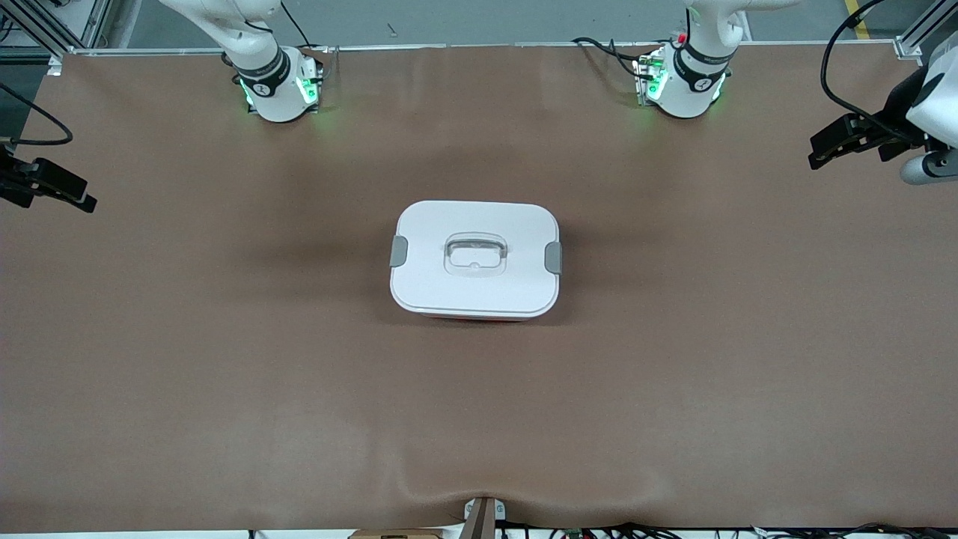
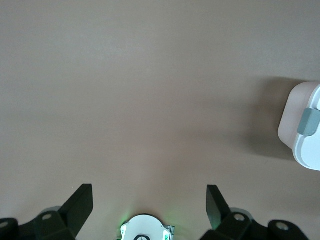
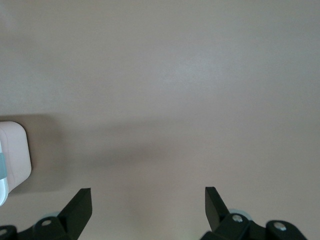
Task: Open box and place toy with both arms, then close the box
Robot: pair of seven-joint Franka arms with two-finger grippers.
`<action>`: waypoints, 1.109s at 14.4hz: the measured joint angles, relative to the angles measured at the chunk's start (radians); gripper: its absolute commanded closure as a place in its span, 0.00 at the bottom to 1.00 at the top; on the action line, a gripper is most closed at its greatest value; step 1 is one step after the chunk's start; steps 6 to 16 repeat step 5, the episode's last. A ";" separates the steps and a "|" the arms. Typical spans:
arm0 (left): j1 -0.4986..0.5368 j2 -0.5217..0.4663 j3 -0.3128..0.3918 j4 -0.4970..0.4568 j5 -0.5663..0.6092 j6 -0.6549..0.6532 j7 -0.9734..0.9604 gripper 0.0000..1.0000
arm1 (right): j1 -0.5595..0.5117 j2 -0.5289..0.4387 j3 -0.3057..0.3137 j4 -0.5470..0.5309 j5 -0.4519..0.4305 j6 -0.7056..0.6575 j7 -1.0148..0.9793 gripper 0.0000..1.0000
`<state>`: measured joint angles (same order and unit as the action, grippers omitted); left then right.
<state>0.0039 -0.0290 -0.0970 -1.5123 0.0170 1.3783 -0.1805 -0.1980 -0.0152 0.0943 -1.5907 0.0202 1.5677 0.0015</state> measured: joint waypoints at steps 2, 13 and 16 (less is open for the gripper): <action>0.001 0.000 0.001 0.004 0.000 0.000 0.000 0.00 | 0.000 0.000 0.000 0.001 0.000 0.000 0.000 0.00; 0.001 0.000 0.000 0.014 0.000 0.000 0.000 0.00 | 0.000 0.000 0.000 0.002 0.000 0.000 0.000 0.00; 0.001 0.000 0.000 0.014 0.000 0.000 0.000 0.00 | 0.000 0.000 0.000 0.002 0.000 0.000 0.000 0.00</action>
